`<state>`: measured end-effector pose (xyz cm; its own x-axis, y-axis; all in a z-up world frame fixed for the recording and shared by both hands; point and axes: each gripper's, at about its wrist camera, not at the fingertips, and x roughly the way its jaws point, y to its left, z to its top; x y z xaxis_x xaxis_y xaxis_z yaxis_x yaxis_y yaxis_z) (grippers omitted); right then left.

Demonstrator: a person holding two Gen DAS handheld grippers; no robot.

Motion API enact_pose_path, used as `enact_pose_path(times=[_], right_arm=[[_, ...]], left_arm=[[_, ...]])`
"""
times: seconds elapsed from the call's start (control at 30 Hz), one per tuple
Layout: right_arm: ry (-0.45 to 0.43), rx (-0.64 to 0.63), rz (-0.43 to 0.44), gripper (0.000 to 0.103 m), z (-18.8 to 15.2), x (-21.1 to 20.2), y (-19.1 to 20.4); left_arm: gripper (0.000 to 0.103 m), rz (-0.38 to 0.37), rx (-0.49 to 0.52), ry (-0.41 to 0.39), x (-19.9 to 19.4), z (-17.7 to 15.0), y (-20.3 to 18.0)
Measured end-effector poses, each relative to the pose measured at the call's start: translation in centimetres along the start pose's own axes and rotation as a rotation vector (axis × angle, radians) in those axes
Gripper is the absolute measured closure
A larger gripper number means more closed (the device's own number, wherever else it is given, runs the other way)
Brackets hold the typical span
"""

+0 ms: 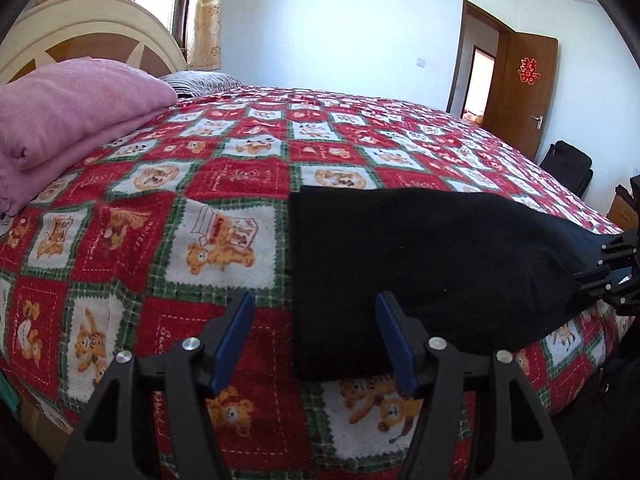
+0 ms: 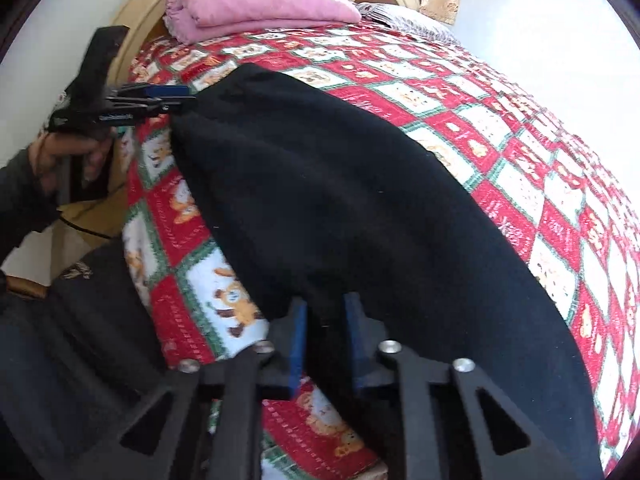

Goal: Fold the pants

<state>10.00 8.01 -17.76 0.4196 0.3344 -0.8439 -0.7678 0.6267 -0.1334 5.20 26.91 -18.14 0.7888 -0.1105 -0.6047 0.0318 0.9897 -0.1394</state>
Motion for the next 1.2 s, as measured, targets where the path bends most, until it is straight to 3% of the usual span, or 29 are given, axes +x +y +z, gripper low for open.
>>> enact_pose_path(times=[0.1, 0.37, 0.43, 0.57, 0.77, 0.9, 1.0, 1.1, 1.2], right_arm=[[-0.005, -0.016, 0.005, 0.098, -0.1, -0.3, 0.6], [0.043, -0.054, 0.015, 0.098, -1.3, 0.5, 1.3], [0.055, -0.037, 0.053, 0.093, -1.1, 0.1, 0.8], [0.017, -0.011, 0.106, 0.070, -0.2, -2.1, -1.1], [-0.106, 0.175, 0.106, 0.067, 3.1, -4.4, -7.0], [-0.119, 0.307, 0.118, 0.064, 4.2, -2.7, -10.1], [-0.104, 0.390, 0.129, 0.064, 4.9, -0.5, -11.8], [-0.093, 0.465, 0.155, 0.064, 5.6, 1.4, -13.5], [-0.081, 0.561, 0.220, 0.064, 6.2, 3.4, -15.4]], left_arm=[[0.037, 0.005, 0.003, -0.001, -0.3, 0.1, -0.1], [0.037, 0.029, 0.019, -0.002, -0.3, 0.2, 0.3], [0.037, 0.065, 0.053, -0.031, -1.2, 0.8, -0.1], [0.035, 0.060, 0.064, -0.095, -2.6, 2.8, -0.8], [0.032, 0.013, 0.149, -0.097, -0.2, 4.0, -4.4], [0.032, -0.013, 0.185, 0.018, 2.5, 1.5, -5.9], [0.028, 0.061, 0.313, -0.029, 1.8, -0.1, -7.5], [0.028, 0.061, 0.293, -0.039, 0.8, 0.4, -7.4], [0.027, 0.057, 0.278, -0.099, -0.3, 1.2, -7.5]])
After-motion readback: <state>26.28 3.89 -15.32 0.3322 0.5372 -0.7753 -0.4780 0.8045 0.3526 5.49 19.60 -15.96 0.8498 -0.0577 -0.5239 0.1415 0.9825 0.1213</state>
